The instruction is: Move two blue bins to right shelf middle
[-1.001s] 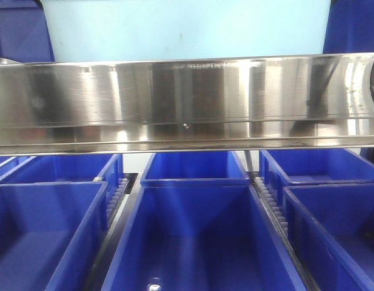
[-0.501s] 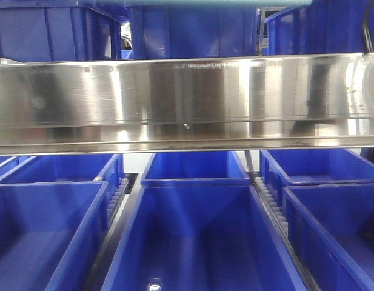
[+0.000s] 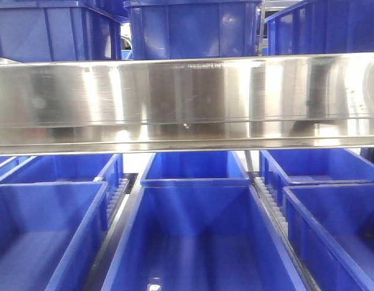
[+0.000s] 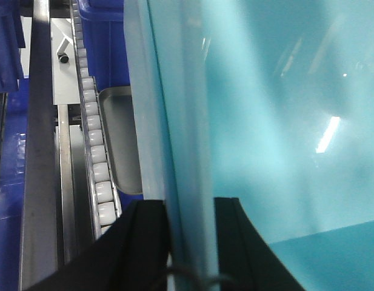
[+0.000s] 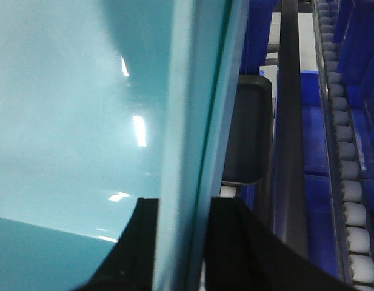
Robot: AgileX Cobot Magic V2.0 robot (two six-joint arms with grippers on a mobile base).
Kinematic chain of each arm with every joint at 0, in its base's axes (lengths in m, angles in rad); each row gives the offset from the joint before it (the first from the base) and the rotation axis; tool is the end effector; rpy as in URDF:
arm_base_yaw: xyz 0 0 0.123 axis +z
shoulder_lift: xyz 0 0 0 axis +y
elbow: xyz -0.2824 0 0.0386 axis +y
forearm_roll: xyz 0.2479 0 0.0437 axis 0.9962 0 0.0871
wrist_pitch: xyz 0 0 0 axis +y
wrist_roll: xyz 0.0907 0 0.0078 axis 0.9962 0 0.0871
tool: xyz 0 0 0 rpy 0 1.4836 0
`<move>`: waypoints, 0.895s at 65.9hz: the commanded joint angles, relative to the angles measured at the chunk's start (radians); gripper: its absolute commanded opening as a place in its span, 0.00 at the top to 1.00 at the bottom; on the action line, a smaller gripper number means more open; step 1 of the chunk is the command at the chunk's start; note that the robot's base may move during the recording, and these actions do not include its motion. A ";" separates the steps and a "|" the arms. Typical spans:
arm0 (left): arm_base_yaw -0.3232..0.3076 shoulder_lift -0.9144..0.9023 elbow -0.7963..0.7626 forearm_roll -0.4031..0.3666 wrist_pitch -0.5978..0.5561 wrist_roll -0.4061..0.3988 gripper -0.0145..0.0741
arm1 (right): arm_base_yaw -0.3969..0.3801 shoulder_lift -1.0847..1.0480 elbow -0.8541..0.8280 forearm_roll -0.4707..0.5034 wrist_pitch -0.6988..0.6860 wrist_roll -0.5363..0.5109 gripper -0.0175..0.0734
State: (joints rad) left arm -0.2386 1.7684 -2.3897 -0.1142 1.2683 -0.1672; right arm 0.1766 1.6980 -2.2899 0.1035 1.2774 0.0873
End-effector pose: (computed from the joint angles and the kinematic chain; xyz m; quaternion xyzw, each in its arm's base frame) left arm 0.3340 -0.0914 0.5241 0.0427 0.8725 -0.1522 0.4623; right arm 0.3236 0.0669 0.5218 -0.0493 0.8816 0.1117 0.4559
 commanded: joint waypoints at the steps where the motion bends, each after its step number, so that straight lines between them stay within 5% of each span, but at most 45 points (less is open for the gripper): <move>1: -0.004 -0.019 -0.016 -0.086 -0.074 0.011 0.96 | 0.004 -0.020 -0.017 0.057 -0.071 -0.038 0.99; 59: -0.004 -0.019 -0.016 -0.082 -0.062 0.011 0.96 | 0.004 -0.015 -0.017 0.057 -0.105 -0.038 0.99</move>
State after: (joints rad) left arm -0.2386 1.7684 -2.3897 -0.1142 1.2846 -0.1672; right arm 0.1766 1.6998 -2.2899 0.1035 1.2867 0.0873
